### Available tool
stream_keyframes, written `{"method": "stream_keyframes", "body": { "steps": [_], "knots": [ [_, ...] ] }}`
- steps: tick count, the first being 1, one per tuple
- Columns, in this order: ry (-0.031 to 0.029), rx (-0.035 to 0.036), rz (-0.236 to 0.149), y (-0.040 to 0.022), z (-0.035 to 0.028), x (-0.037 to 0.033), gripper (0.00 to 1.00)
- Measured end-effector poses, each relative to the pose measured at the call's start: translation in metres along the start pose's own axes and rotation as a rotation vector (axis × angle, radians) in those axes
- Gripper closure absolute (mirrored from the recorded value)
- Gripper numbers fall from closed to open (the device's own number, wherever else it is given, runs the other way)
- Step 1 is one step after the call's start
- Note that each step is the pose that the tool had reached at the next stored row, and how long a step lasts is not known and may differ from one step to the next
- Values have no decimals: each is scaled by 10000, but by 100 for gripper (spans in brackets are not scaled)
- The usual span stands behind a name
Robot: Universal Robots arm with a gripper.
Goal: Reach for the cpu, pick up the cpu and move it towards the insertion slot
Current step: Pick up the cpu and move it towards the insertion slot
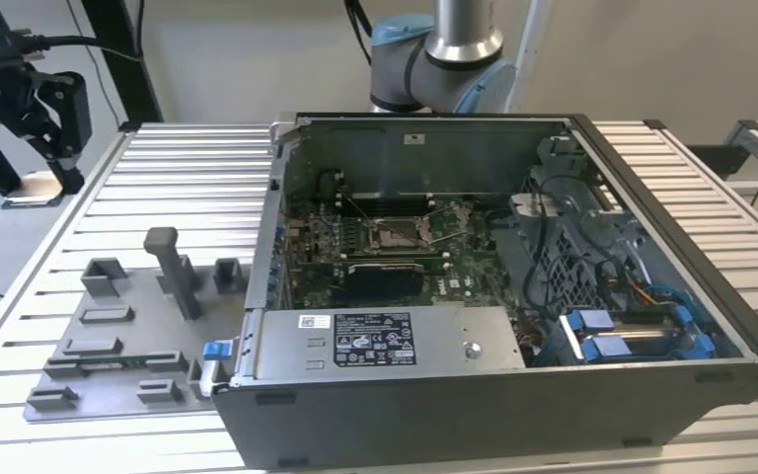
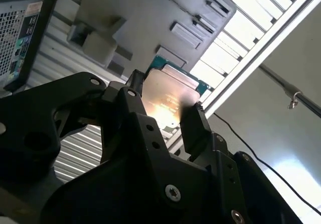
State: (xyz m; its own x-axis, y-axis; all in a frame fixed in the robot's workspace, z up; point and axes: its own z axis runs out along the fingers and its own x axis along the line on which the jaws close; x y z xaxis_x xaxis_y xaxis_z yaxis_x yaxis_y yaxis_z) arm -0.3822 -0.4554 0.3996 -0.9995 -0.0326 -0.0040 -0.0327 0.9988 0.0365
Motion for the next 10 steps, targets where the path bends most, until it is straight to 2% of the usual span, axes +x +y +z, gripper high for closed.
{"method": "stream_keyframes", "body": {
  "steps": [10],
  "knots": [
    [6,-7,1,-14,1,-448,100]
  ]
}}
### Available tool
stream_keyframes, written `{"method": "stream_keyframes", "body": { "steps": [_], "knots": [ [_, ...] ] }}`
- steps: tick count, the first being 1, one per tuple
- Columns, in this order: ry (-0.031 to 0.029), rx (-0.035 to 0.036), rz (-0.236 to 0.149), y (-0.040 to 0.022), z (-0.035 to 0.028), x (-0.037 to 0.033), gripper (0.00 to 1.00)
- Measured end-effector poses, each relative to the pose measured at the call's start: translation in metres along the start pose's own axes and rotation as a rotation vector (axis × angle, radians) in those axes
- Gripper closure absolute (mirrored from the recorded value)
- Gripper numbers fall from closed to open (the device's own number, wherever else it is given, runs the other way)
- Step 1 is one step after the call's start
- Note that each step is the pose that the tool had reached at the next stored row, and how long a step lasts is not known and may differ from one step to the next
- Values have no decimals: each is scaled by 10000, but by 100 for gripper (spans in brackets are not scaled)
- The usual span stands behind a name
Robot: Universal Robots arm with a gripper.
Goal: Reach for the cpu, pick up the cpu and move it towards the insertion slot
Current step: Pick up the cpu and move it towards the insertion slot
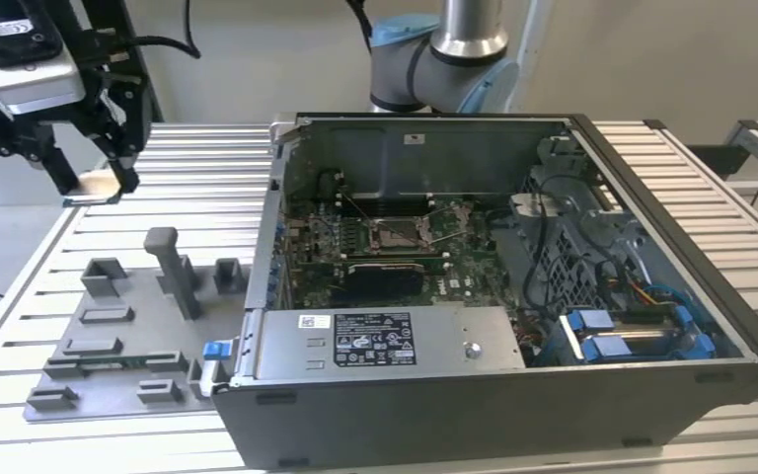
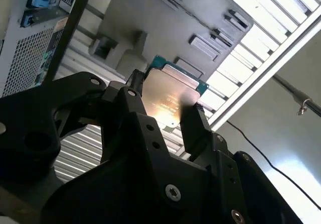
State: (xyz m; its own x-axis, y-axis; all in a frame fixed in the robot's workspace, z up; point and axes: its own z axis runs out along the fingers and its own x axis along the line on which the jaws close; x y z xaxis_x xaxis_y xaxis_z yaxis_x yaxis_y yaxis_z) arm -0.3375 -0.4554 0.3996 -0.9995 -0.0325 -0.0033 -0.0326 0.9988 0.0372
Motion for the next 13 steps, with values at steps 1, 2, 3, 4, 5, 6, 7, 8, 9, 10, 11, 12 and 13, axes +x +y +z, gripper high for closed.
{"method": "stream_keyframes", "body": {
  "steps": [1,2,3,4,5,6,7,8,9,10,11,12,13],
  "knots": [
    [0,0,0,-2,0,-46,100],
    [1,0,-1,-3,0,-88,100],
    [0,0,0,-4,1,-135,100],
    [1,0,0,-6,0,-178,100],
    [1,0,0,-7,0,-223,100],
    [1,0,0,-9,1,-272,100],
    [0,0,0,-11,1,-318,100],
    [1,0,0,-12,1,-362,100],
    [1,0,0,-13,1,-406,100],
    [1,-1,0,-15,1,-453,100],
    [1,0,0,-16,1,-500,100],
    [1,0,0,-18,2,-542,100],
    [2,1,0,-19,1,-590,100]
  ]
}}
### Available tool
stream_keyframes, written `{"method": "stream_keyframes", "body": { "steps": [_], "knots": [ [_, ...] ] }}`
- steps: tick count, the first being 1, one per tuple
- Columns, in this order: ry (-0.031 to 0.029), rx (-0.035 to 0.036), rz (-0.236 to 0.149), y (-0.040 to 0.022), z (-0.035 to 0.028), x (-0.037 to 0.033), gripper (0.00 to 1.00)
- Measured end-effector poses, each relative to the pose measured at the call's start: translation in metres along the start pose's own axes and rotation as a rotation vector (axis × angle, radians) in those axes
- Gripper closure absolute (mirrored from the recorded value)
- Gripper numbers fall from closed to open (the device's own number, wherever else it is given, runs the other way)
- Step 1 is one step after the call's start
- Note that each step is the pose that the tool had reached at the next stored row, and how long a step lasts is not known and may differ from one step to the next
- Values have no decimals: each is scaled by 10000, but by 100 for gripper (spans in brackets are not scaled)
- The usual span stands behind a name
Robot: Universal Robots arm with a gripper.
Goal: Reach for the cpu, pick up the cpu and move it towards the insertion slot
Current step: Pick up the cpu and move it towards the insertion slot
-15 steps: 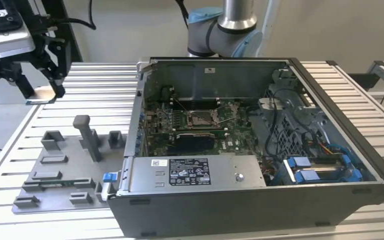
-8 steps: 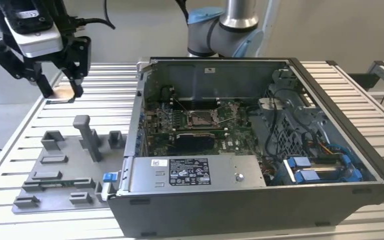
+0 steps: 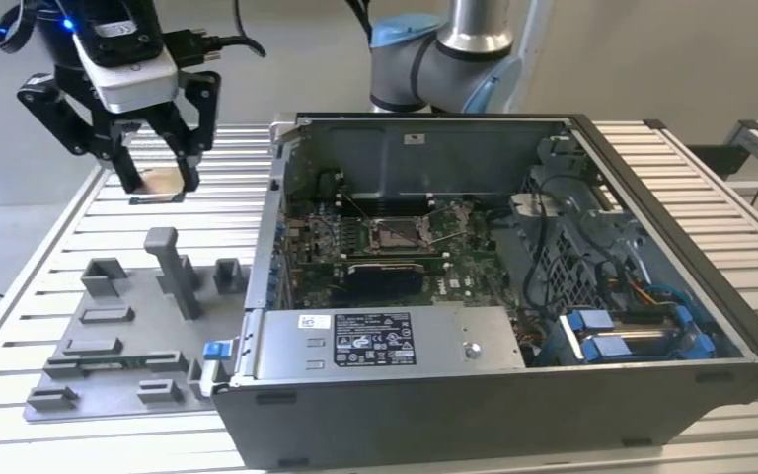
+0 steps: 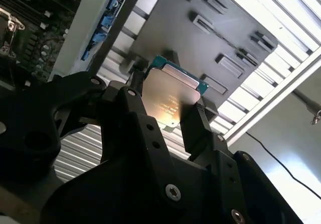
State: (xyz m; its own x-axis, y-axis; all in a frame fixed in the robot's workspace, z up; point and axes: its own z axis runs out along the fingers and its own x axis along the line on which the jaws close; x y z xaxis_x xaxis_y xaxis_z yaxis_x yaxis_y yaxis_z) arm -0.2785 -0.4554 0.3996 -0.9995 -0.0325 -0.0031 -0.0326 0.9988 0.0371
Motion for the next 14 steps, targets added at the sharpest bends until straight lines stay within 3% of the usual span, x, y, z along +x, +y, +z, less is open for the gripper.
{"method": "stream_keyframes", "body": {
  "steps": [14],
  "knots": [
    [1,0,0,-21,2,-635,100]
  ]
}}
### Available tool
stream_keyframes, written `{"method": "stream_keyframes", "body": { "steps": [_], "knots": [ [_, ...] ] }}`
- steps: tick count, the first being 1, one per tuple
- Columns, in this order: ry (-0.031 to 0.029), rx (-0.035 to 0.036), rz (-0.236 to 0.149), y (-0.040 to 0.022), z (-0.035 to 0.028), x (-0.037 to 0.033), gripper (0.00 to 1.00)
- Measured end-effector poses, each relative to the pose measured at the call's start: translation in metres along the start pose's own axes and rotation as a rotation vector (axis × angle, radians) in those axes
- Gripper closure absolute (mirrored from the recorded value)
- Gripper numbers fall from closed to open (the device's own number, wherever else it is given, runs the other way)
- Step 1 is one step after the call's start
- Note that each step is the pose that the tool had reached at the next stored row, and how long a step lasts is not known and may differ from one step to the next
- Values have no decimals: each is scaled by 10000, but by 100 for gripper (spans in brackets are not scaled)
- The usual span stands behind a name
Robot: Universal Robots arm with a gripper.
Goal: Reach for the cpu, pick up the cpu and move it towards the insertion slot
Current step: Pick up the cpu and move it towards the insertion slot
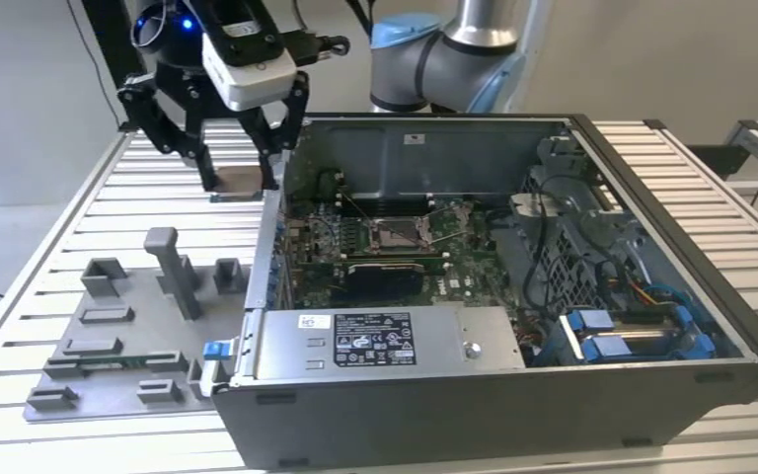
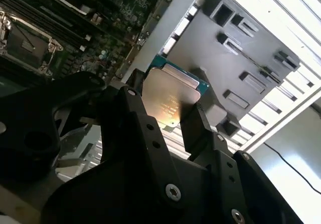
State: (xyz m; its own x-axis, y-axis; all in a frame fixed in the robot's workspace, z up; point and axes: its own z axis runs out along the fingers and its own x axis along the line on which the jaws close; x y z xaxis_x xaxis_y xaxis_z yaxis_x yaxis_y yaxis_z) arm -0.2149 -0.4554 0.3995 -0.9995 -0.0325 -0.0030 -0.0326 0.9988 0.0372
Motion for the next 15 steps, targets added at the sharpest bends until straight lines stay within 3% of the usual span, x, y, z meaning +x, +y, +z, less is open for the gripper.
{"method": "stream_keyframes", "body": {
  "steps": [15],
  "knots": [
    [3,-1,0,-22,6,-682,100]
  ]
}}
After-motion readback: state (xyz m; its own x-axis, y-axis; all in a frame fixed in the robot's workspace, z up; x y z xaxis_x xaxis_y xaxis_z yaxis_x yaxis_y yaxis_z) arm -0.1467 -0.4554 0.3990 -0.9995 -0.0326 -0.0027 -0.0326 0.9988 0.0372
